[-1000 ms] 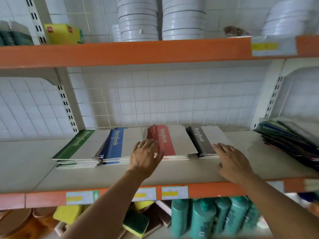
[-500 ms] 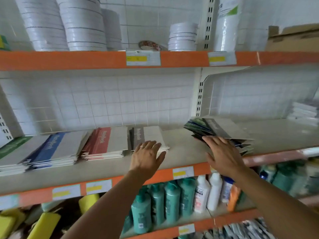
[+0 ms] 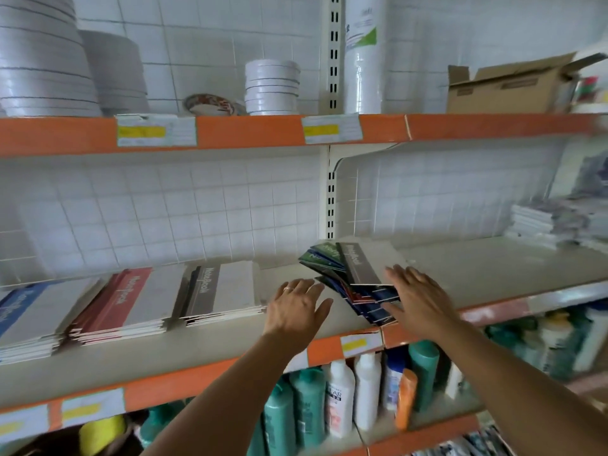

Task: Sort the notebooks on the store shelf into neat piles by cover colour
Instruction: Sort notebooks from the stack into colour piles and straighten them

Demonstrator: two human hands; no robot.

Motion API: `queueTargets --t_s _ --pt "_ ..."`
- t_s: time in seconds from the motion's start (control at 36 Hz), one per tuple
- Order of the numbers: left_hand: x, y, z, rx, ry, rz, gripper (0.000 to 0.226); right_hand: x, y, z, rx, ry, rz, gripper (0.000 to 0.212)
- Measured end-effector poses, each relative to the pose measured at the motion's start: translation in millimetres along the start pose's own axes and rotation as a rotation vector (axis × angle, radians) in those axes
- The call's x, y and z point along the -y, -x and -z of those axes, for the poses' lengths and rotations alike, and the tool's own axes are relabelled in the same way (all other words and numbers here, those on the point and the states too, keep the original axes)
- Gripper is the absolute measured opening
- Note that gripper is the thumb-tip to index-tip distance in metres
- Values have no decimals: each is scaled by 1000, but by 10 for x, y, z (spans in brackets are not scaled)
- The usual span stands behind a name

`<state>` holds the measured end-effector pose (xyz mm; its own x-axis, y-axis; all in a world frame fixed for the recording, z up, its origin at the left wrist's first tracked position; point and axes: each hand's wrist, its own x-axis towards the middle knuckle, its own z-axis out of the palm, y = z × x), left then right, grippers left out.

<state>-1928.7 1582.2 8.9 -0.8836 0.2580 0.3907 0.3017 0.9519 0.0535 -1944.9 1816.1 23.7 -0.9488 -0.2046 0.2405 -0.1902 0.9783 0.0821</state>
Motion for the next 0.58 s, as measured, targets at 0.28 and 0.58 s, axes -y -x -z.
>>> queueTargets --t_s 0.28,0.58 --pt "-64 -447 -138 4 28 34 46 -171 -371 26 167 -75 52 88" --pt "-430 -653 -213 -125 33 140 41 -412 -539 128 125 22 273 64"
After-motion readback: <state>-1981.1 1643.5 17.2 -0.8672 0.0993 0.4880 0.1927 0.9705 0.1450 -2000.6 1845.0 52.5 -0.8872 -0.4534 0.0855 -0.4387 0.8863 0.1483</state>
